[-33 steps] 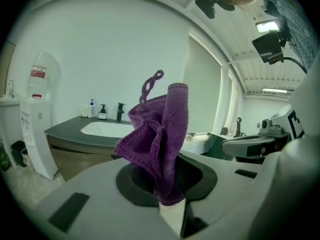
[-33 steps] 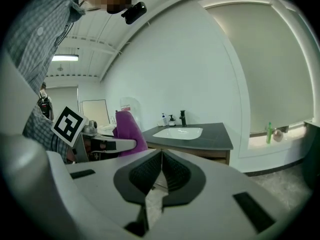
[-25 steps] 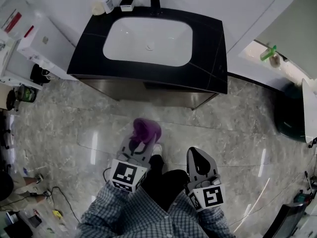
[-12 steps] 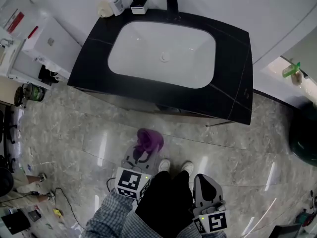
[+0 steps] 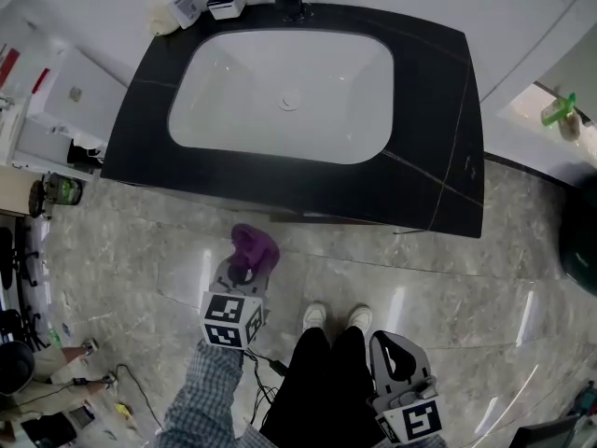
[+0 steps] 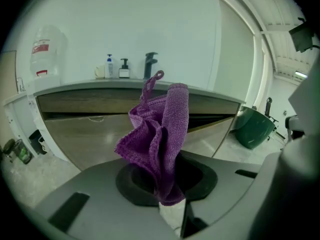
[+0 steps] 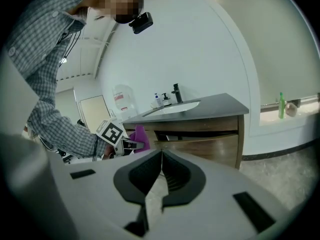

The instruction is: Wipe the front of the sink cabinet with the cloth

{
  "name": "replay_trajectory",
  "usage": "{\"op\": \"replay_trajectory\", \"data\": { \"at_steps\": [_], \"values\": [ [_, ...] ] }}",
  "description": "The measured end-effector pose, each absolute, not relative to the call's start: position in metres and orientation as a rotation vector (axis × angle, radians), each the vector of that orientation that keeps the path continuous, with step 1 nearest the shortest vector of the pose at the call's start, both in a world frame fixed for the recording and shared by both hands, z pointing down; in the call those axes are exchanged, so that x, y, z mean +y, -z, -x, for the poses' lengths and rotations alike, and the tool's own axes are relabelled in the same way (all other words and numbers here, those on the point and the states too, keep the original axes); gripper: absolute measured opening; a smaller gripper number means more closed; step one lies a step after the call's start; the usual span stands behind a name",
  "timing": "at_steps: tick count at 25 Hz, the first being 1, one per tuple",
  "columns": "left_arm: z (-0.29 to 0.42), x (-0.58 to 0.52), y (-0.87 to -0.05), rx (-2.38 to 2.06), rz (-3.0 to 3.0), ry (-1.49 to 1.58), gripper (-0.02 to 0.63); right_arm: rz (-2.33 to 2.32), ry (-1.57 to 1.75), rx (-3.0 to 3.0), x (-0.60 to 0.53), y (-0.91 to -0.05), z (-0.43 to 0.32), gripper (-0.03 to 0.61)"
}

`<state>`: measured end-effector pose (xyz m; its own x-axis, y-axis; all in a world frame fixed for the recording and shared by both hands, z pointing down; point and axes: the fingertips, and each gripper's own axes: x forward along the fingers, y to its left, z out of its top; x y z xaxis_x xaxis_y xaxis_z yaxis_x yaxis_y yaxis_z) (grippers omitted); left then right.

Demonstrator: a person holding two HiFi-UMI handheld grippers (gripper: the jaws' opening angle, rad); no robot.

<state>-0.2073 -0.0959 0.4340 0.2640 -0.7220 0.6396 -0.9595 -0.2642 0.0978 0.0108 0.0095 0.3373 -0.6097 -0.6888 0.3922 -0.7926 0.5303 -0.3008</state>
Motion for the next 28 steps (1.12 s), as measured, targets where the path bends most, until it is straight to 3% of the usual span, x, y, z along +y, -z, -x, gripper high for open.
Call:
{"op": "replay_trajectory", "data": {
  "at_steps": [19, 28],
  "values": [
    [0.194, -0.139, -0.457, -1.535, -1.933, -0.788, 0.072, -1.272, -0.801, -2.518, 0.018, -0.369, -0.047, 0.018],
    [0.124, -0.142, -0.444, -1.413, -2.053, -0.691, 0.072, -1.354, -0.831, -2.484, 0.014, -0.374, -0.074, 0.018]
  ]
}}
